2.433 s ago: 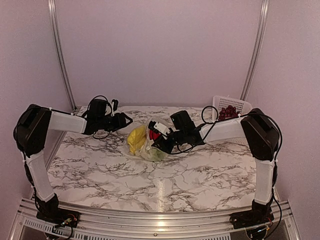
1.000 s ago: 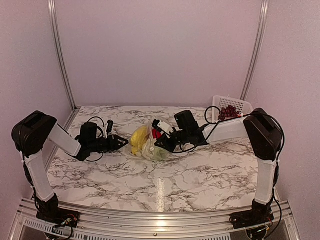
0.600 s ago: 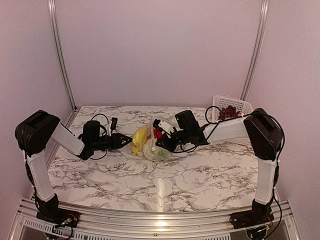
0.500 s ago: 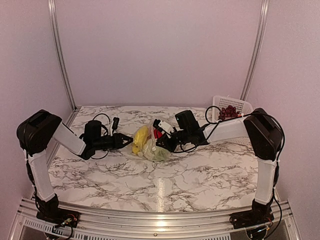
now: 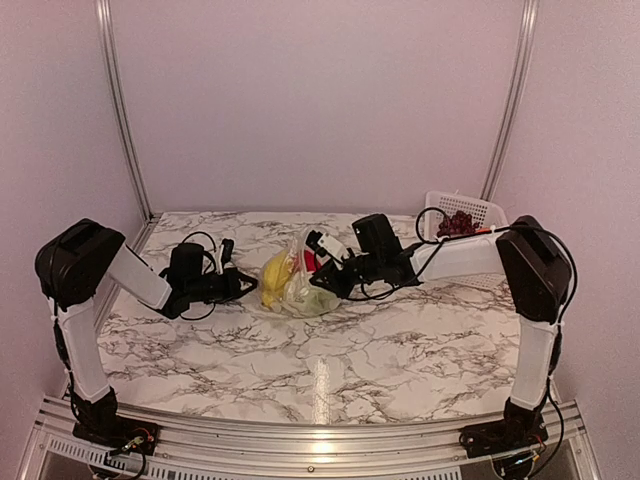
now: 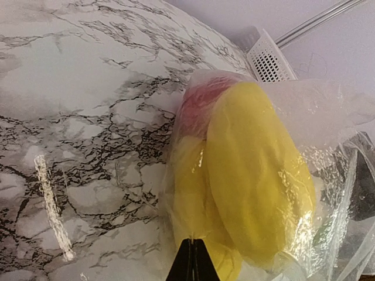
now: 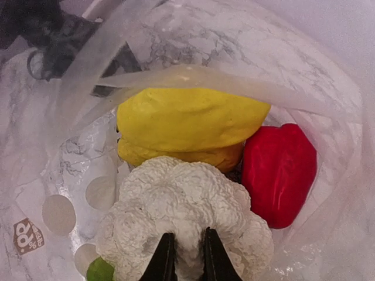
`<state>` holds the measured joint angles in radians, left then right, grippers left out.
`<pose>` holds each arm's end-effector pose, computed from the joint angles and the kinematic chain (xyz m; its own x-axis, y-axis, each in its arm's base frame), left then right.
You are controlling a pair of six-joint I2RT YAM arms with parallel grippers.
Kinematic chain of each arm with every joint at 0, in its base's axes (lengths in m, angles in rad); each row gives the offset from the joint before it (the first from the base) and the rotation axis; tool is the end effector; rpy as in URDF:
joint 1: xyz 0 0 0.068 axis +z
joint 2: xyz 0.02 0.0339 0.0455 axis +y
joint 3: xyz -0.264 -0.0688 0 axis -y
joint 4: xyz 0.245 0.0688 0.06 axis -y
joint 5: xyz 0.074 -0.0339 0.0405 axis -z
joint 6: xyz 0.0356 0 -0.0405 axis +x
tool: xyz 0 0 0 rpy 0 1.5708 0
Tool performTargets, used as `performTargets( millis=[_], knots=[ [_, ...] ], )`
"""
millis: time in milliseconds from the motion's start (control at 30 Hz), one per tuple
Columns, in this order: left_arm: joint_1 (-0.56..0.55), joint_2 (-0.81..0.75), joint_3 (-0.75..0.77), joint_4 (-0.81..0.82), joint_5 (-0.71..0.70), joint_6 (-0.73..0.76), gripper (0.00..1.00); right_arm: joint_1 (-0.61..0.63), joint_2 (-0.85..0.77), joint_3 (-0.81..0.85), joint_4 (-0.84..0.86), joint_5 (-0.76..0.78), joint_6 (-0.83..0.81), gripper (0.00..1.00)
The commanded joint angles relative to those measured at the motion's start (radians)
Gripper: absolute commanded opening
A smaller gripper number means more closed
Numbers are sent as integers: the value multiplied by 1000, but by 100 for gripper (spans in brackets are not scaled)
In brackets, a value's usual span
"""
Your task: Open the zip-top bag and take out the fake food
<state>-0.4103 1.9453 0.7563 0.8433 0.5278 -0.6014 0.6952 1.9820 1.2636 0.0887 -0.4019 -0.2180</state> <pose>0.3249 -0.1609 0.1187 -0.6970 -0.2298 -0.6792 0.4666 0.5738 -0.6730 0.3257 0.2898 0.1765 -0.2615 -0.4773 -0.8389 -0.9104 0.4107 0.0501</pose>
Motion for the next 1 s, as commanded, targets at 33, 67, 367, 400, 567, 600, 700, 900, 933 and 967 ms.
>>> performTargets(
  millis=[33, 67, 367, 400, 567, 600, 700, 900, 933, 967],
  knots=[
    [12, -43, 8, -94, -93, 9, 0, -11, -121, 12, 49, -22, 33, 0],
    [12, -45, 8, -95, -96, 10, 0, -14, -132, 4, 58, -26, 38, 0],
    [12, -63, 5, -125, -124, 28, 0, -51, -222, -98, 223, -138, 123, 0],
    [13, -64, 3, -126, -124, 32, 0, -55, -227, -103, 239, -152, 134, 0],
    [11, -70, 1, -135, -133, 51, 0, -69, -244, -126, 299, -162, 179, 0],
    [10, -73, -1, -135, -133, 59, 0, -72, -237, -121, 311, -153, 193, 0],
    [6, -79, 0, -135, -129, 77, 0, -70, -203, -66, 270, -123, 197, 0],
    [-27, -109, 26, -216, -169, 161, 0, -51, -135, 33, 212, -101, 201, 0],
    [-29, -112, 26, -213, -170, 162, 0, -44, -124, 44, 205, -93, 200, 0],
    [-29, -115, 23, -212, -173, 163, 0, -35, -109, 65, 191, -89, 195, 0]
  ],
)
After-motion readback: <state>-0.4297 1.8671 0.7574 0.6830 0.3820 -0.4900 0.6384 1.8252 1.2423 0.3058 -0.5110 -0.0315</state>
